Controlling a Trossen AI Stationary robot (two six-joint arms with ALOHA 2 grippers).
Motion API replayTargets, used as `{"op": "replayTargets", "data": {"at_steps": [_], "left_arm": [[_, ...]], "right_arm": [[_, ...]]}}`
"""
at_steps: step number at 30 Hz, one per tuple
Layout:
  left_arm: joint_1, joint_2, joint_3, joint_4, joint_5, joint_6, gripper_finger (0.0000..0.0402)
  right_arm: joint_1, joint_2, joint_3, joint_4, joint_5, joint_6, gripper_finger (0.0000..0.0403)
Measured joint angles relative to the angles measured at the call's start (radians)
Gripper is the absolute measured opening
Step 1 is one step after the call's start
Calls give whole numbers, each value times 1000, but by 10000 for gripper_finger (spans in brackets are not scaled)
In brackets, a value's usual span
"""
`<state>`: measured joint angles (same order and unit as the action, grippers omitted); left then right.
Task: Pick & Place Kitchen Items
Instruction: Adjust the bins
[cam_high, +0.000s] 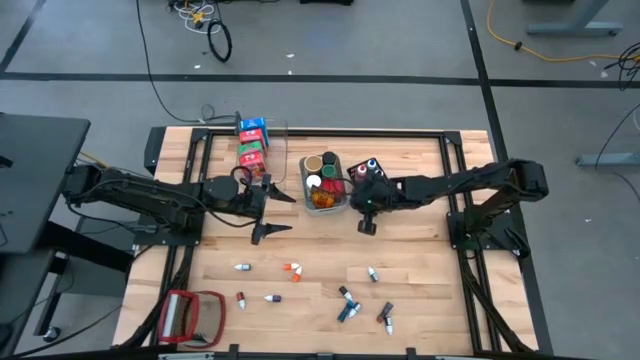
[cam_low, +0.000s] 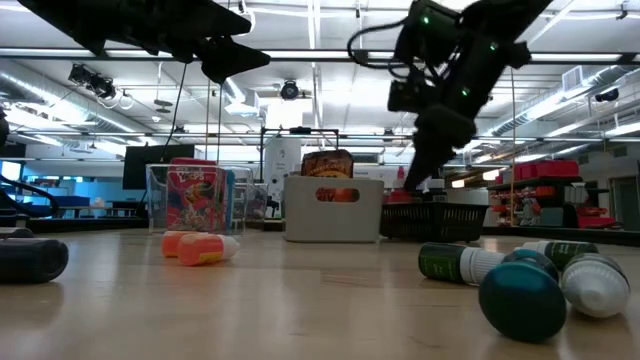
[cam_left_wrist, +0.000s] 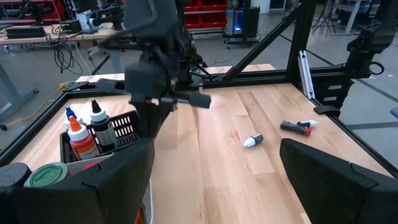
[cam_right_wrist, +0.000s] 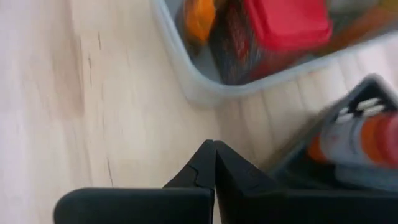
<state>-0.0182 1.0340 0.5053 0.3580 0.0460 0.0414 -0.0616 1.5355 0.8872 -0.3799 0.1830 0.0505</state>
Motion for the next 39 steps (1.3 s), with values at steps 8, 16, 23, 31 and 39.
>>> {"op": "replayTargets", "data": {"at_steps": [8, 16, 23, 31, 39], "left_arm": [[0, 0, 0, 2, 1, 0, 355], [0, 0, 0, -1, 0, 0, 355], [0, 0, 0, -1, 0, 0, 355], [0, 0, 0, -1, 0, 0, 355], [0, 0, 0, -2, 0, 0, 355]], "right_arm": [[-3, 29, -57, 204, 10, -31, 4], [-34, 102, -59, 326, -18, -76, 5], [-57, 123, -59, 439, -6, -137, 5], [-50, 102, 9, 308, 10, -167, 17], [-26, 91, 150, -89, 18, -108, 76]]}}
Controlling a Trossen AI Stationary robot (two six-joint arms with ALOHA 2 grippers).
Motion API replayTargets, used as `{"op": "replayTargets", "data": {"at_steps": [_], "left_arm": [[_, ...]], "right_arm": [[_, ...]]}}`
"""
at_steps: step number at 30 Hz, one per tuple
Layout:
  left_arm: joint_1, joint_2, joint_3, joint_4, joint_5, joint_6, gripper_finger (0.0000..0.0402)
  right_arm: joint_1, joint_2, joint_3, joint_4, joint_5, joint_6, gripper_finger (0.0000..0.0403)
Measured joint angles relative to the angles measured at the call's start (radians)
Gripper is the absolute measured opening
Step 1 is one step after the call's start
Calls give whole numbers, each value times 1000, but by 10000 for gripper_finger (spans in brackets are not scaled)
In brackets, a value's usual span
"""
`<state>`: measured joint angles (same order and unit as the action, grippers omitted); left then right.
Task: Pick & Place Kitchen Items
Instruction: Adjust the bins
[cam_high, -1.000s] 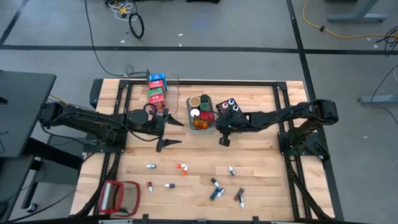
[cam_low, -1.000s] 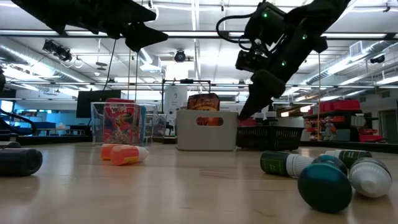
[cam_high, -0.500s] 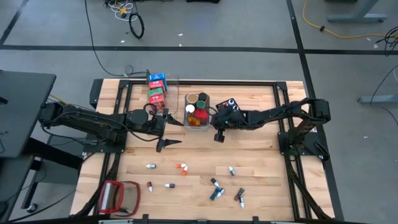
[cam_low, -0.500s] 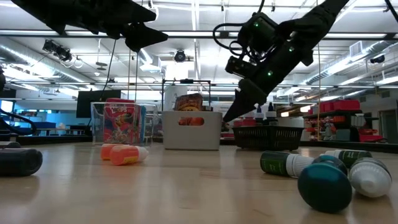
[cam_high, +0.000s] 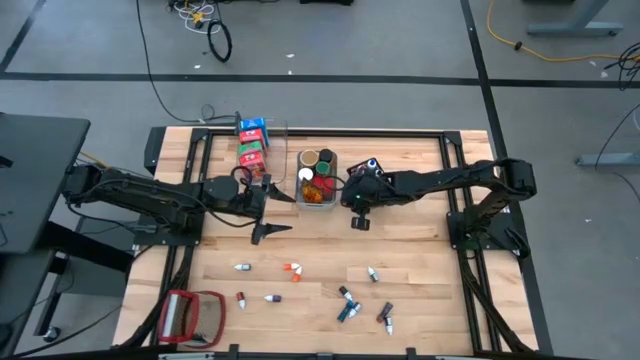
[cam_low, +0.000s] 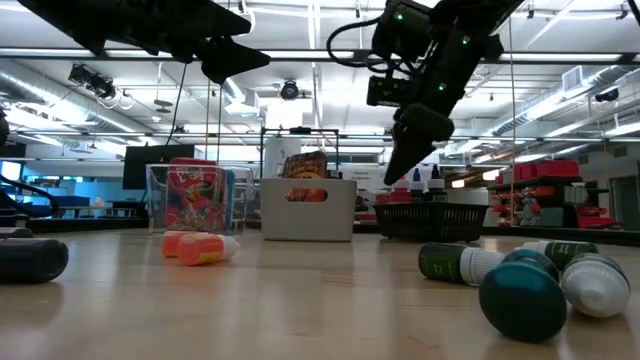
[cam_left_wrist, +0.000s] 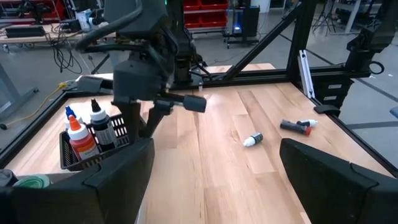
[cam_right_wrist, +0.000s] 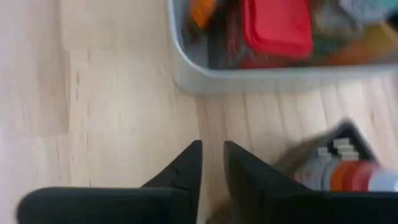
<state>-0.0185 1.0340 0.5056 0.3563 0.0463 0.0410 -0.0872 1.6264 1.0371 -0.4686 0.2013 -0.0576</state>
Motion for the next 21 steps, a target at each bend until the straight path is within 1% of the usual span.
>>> {"op": "replayTargets", "data": {"at_steps": [5, 12, 15, 18, 19, 21], "left_arm": [[0, 0, 0, 0, 0, -1, 355], [0, 0, 0, 1, 0, -23, 355], [0, 0, 0, 1, 0, -26, 355], [0, 0, 0, 1, 0, -35, 355], [0, 0, 0, 1, 0, -35, 355], [0, 0, 0, 0, 0, -36, 355]], "right_arm": [[0, 0, 1, -88, 30, 82, 131], [0, 0, 1, -177, 28, 194, 206], [0, 0, 1, -222, 76, 242, 226], [-1, 0, 1, -269, 111, 291, 237], [-1, 0, 1, -278, 103, 304, 239], [-4, 0, 1, -283, 51, 312, 240]]}}
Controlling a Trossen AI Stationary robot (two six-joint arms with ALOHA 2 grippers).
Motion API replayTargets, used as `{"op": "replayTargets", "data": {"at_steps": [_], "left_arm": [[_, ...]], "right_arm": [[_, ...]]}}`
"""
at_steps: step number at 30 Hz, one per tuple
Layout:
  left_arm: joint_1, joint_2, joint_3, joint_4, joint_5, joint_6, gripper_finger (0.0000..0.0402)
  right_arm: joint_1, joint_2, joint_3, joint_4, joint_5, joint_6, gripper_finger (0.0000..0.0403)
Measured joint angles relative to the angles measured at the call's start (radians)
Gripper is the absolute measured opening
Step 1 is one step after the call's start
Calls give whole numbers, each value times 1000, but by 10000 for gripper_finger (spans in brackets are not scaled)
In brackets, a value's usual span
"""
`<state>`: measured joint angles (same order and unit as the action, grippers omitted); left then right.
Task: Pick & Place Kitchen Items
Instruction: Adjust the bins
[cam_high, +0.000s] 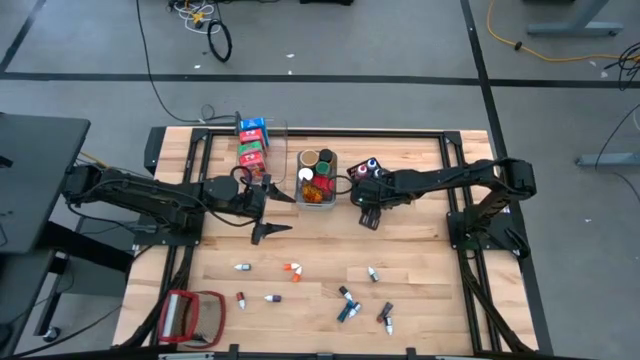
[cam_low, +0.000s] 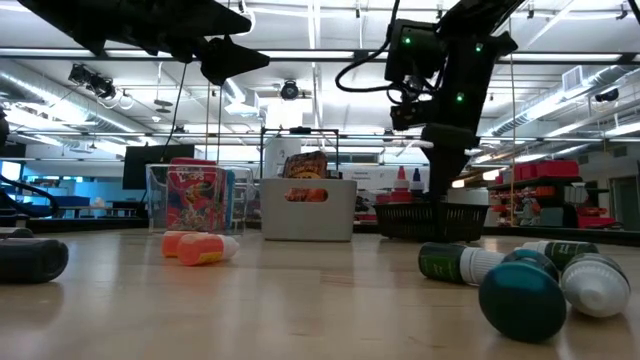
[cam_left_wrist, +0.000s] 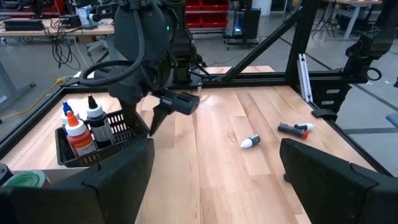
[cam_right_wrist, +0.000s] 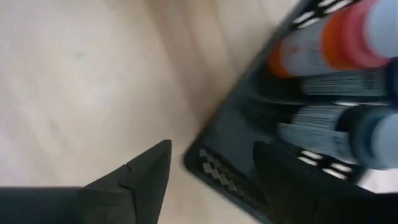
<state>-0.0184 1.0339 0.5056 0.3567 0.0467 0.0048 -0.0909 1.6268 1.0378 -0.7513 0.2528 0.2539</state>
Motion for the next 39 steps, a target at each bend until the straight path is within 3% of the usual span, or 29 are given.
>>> {"op": "replayTargets", "data": {"at_steps": [12, 26, 39], "left_arm": [[0, 0, 0, 0, 0, -1, 355], [0, 0, 0, 0, 2, -2, 355], [0, 0, 0, 0, 3, -2, 355]], "right_arm": [[6, 0, 0, 12, -115, -52, 216], [6, 1, -59, 99, -116, -79, 207], [7, 1, -59, 178, -298, -74, 180]]}}
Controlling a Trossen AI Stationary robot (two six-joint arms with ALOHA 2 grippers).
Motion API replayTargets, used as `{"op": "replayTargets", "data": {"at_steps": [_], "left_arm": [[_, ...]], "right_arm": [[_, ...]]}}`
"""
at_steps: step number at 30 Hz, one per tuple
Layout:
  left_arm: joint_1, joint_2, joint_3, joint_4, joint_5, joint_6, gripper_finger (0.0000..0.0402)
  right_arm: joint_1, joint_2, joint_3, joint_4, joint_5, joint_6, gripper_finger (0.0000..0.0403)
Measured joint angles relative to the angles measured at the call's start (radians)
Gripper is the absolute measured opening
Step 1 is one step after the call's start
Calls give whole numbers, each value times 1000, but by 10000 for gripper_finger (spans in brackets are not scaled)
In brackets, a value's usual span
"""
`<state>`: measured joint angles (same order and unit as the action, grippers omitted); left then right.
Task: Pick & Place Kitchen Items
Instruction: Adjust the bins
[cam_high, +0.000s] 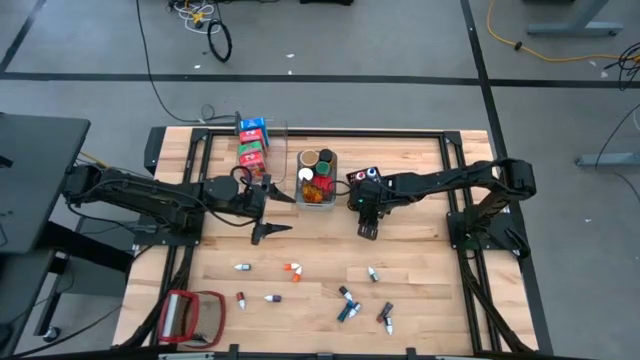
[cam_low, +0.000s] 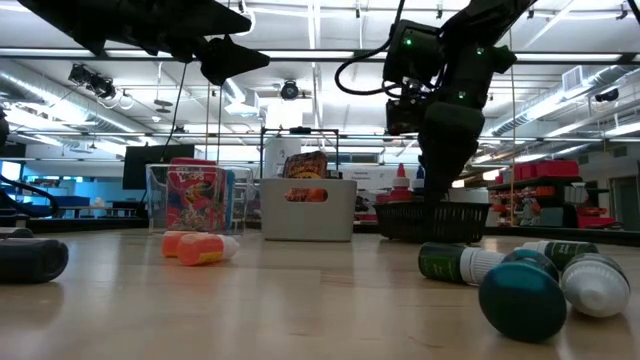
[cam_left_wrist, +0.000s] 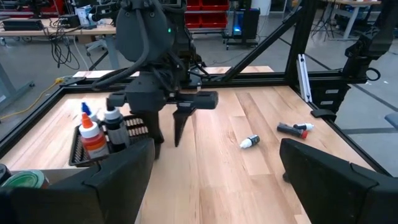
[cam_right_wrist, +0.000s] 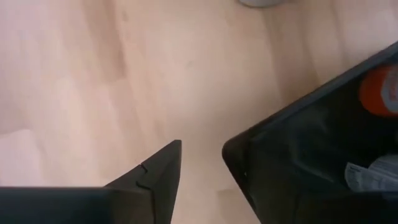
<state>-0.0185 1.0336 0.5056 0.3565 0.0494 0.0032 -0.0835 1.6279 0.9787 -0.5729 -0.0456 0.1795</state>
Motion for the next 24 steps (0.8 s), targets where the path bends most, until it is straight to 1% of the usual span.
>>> {"op": "replayTargets", "data": {"at_steps": [6, 11, 16, 17, 19, 24], "left_arm": [[0, 0, 0, 0, 0, 0, 355], [0, 0, 0, 0, 0, 0, 355], [0, 0, 0, 0, 0, 0, 355], [0, 0, 0, 0, 0, 0, 355], [0, 0, 0, 0, 0, 0, 355], [0, 0, 0, 0, 0, 0, 355]], "right_arm": [[37, 0, 0, 86, -23, 22, 168], [80, 0, 0, 202, -76, 50, 166], [130, 0, 0, 292, -77, 46, 167], [138, 0, 0, 297, -67, 43, 167], [152, 0, 0, 285, -13, 27, 167], [156, 0, 0, 155, 136, 28, 167]]}}
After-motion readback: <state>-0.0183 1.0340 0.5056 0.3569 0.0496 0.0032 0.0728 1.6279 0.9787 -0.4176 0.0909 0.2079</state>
